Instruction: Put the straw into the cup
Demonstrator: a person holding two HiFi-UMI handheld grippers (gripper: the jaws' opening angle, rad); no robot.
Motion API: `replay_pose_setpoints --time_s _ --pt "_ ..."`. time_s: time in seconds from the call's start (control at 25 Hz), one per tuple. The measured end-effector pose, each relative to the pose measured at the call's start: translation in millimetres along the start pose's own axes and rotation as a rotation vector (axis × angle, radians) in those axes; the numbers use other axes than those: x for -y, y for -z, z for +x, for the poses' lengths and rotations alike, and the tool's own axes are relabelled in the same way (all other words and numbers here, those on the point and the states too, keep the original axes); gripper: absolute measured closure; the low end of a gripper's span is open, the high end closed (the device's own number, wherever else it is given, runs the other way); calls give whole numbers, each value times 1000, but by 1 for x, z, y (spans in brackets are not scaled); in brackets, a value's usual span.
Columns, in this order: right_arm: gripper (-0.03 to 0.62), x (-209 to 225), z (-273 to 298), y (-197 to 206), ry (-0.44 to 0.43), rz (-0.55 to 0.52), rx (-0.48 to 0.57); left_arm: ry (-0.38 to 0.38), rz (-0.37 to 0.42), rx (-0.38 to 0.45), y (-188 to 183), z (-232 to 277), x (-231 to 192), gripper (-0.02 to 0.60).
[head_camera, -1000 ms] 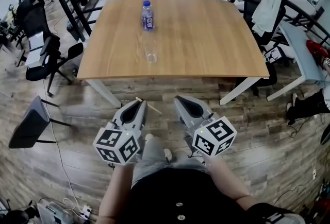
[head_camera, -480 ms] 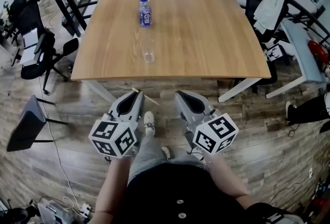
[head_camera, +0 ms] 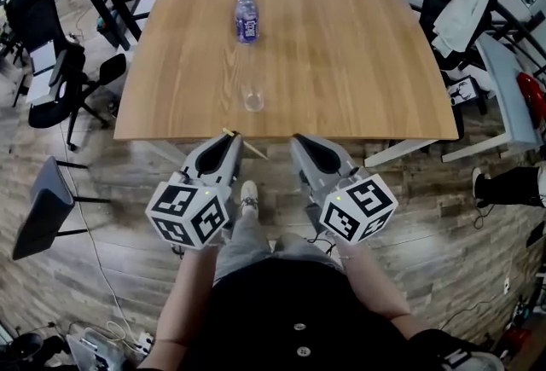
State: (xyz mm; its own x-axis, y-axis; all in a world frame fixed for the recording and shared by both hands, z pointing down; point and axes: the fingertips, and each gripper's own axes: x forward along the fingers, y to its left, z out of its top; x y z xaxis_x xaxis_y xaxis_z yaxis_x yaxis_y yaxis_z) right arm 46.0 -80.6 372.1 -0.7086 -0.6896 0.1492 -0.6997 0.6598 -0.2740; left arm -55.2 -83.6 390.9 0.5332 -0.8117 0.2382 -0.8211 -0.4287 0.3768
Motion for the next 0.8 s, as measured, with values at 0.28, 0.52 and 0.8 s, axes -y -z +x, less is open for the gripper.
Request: replay_pose_setpoints --time_s 0.28,0.52,0.8 --pt "595 26 59 -23 19 -4 12 19 -7 9 -35 36 -47 548" --pt "595 51 116 -43 29 8 29 39 0 5 -65 75 -92 548" --pt "595 76 162 -58 60 25 44 97 0 1 -90 114 -122 548"
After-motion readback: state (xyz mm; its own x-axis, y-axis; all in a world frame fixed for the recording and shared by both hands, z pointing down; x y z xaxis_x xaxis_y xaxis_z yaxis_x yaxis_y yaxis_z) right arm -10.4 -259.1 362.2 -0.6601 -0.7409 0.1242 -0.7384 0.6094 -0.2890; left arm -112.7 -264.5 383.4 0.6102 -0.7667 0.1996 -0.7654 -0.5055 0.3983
